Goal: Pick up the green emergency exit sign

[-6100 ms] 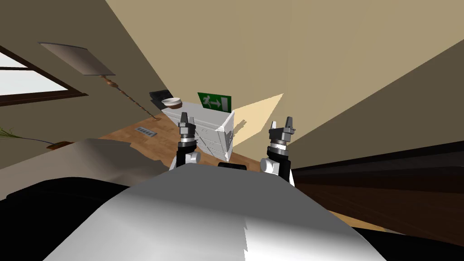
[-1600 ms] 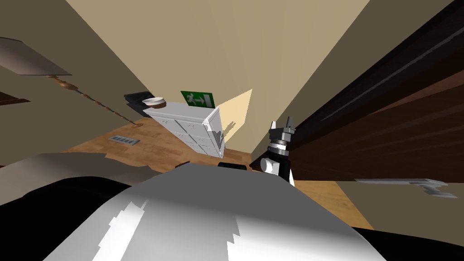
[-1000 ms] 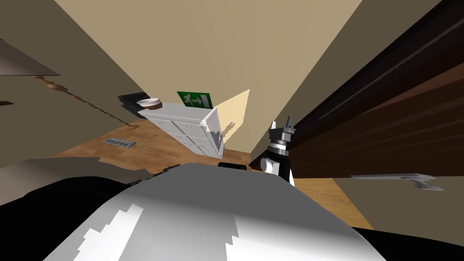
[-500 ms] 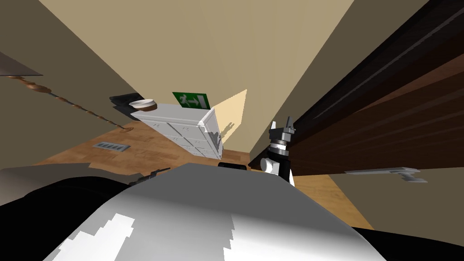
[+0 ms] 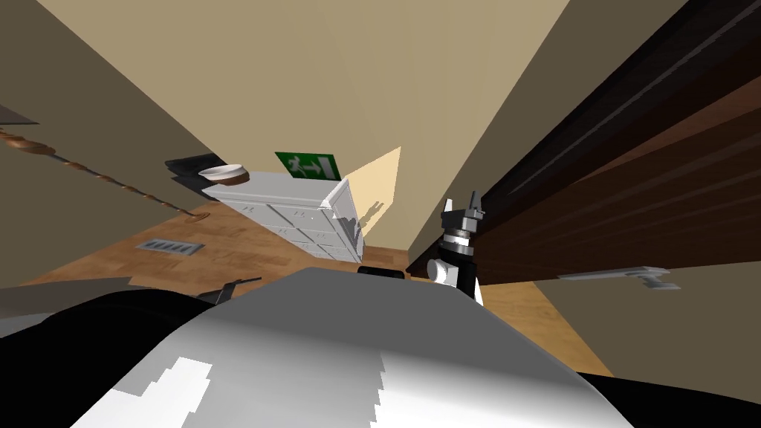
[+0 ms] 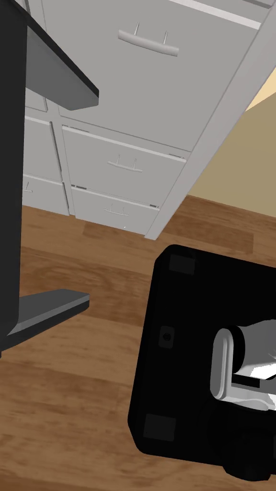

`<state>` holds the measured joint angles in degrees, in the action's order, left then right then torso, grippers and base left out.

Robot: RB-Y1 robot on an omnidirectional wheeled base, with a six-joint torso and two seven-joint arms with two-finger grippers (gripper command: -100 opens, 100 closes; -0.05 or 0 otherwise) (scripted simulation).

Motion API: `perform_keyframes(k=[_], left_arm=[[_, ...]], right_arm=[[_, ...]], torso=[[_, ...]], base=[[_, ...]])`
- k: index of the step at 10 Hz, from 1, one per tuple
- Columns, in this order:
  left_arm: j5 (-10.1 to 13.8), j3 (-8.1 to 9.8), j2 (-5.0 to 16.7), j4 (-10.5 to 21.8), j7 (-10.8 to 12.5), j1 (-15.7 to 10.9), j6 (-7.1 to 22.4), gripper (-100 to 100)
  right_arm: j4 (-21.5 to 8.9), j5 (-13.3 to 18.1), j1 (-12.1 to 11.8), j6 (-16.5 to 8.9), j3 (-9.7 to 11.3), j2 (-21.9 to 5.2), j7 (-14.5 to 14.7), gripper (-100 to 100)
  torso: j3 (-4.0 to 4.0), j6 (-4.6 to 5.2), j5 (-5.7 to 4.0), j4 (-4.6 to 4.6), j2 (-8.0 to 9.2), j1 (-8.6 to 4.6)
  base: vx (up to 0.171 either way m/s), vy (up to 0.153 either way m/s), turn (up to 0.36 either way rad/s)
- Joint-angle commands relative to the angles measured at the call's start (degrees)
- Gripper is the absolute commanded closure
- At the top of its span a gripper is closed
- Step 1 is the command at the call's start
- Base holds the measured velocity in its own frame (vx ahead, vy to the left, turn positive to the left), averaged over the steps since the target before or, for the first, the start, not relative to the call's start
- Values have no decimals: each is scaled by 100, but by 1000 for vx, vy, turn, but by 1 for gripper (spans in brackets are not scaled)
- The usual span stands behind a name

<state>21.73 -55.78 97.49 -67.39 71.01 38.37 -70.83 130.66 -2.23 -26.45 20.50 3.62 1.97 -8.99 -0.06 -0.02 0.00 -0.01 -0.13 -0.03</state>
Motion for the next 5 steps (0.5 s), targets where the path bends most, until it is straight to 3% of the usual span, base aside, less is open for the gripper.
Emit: perform_keyframes(k=[1,2,3,4,5], left_arm=[[58,-33,286,-34,128,49,-14,-100],[58,-33,374,-34,128,49,-14,-100],[146,-283,598,230,388,103,-191,-100],[146,-283,844,230,449,103,-191,-100],[146,-283,935,230,542,103,-191,-100]], right_arm=[[0,0,0,0,0,0,0,0],[0,0,0,0,0,0,0,0],[0,0,0,0,0,0,0,0],[0,0,1,0,0,0,0,0],[0,0,0,0,0,0,0,0]], torso=[[0,0,0,0,0,0],[2,0,0,1,3,1],[4,0,1,2,7,2],[0,4,-1,0,1,-1],[-2,2,-1,-1,-3,-2]], base=[[15,-2,25],[4,0,12],[26,-10,-147],[27,-5,-84],[13,1,8]])
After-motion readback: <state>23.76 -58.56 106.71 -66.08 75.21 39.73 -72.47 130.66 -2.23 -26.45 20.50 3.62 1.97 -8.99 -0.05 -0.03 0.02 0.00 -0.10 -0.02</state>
